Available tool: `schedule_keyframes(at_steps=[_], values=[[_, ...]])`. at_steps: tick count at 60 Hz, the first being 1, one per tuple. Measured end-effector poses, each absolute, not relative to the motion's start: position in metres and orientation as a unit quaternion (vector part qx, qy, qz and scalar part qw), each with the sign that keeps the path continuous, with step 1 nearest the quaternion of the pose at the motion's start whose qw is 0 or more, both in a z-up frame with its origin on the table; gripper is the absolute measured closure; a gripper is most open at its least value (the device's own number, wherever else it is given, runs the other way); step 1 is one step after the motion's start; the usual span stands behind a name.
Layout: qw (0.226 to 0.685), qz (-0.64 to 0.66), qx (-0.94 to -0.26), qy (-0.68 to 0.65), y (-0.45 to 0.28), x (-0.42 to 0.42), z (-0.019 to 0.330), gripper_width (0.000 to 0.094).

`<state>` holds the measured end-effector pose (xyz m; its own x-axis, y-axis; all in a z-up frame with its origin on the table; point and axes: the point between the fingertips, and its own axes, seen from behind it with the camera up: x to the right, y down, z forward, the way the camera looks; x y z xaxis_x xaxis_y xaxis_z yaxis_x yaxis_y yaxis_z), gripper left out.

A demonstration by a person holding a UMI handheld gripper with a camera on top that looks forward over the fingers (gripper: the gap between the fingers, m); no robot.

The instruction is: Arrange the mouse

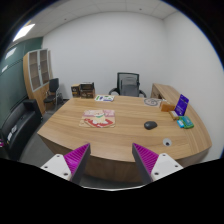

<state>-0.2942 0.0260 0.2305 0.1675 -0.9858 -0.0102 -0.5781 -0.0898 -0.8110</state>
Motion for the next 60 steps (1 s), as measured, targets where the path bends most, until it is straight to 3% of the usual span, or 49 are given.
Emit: schedule_keyframes(at_steps=[19,40,60], values=[[0.342,-0.324,-0.642,0.605,-0.016,-0.265,0.218,0.0070],[0.301,-0.347,-0.591,0.663,-0.093,-0.234,0.176,0.0059],[0.296,-0.360,-0.590,0.659,-0.124,-0.186,0.136,0.0065]])
